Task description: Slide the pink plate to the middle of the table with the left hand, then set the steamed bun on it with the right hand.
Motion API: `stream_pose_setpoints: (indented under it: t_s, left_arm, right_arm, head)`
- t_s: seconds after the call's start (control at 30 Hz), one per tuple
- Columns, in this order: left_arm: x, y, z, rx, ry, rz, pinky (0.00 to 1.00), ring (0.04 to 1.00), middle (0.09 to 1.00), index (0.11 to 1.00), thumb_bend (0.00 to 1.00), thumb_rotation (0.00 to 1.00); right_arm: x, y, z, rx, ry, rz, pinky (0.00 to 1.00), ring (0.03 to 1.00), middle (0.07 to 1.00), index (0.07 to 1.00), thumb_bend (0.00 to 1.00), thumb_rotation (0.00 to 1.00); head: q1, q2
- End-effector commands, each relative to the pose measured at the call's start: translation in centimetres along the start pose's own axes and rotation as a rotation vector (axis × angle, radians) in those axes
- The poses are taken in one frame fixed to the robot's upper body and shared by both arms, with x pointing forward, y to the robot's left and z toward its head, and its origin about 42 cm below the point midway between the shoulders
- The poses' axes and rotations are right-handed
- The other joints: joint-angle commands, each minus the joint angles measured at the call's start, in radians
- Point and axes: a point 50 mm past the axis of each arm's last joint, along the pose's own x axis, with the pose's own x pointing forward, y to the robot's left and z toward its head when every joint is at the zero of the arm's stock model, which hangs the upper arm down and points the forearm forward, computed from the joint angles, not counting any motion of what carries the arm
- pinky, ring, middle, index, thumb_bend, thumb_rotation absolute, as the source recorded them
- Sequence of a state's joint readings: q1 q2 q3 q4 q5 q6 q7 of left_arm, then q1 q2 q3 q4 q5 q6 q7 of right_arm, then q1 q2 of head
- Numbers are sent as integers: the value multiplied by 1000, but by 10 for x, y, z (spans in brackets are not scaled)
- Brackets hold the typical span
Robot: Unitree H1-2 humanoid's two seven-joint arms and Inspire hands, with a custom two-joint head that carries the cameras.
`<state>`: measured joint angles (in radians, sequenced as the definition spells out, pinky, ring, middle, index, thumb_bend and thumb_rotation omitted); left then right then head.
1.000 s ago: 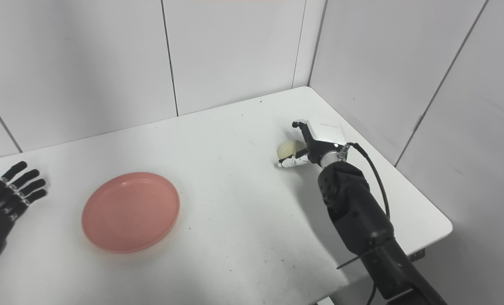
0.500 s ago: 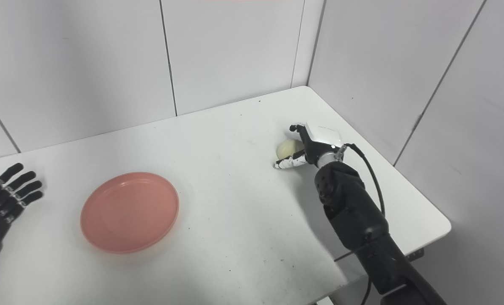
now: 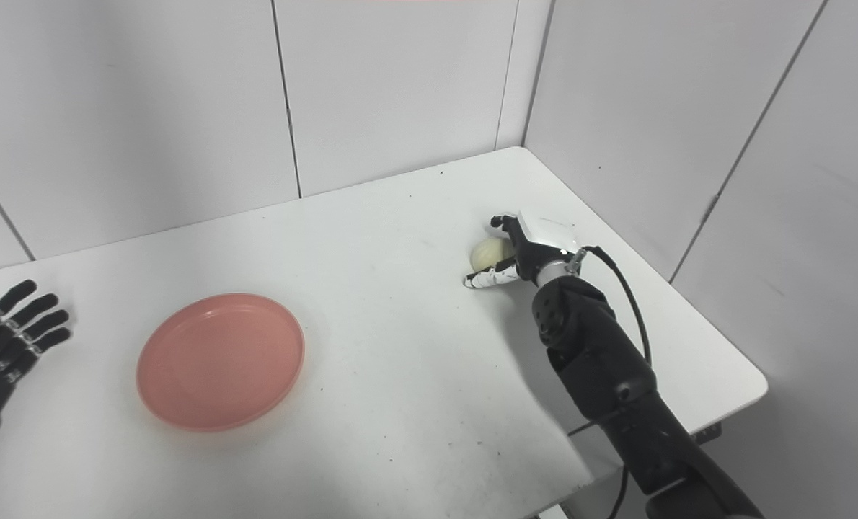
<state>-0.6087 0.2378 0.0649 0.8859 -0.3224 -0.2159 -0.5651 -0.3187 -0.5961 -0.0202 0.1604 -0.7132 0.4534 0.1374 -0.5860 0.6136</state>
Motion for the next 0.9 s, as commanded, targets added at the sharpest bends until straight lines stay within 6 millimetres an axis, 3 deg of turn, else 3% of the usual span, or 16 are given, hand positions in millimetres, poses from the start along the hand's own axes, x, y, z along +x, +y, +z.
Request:
stream_pose_setpoints:
  t_s: [0.0, 0.2, 0.27, 0.43, 0.87]
  left_arm:
    - [-49, 1, -69, -96, 259, 53, 816, 818, 842, 849, 552, 893]
    - [-49, 2, -68, -99, 257, 56, 817, 817, 840, 845, 554, 884]
    - [-49, 2, -68, -100, 256, 55, 819, 818, 841, 847, 558, 877]
    - [-48, 1, -67, -101, 257, 57, 816, 818, 842, 847, 555, 880]
    - [-49, 2, -65, -99, 255, 46, 815, 822, 846, 852, 557, 881]
  right_arm:
    - [9, -23, 4, -10, -40, -65, 651, 740, 787, 792, 795, 416]
    - [14, -22, -1, -12, -36, -69, 562, 626, 692, 737, 723, 370]
    - [15, -21, -3, 0, -45, -85, 450, 505, 565, 610, 634, 212]
    - [17, -18, -7, 44, -22, -89, 399, 450, 510, 553, 544, 21]
    - [19, -18, -11, 57, -8, -80, 388, 446, 509, 547, 523, 18]
  head:
    - [0, 3]
    - [0, 7]
    - [-1, 8]
    - [-2, 10]
    - [-2, 14]
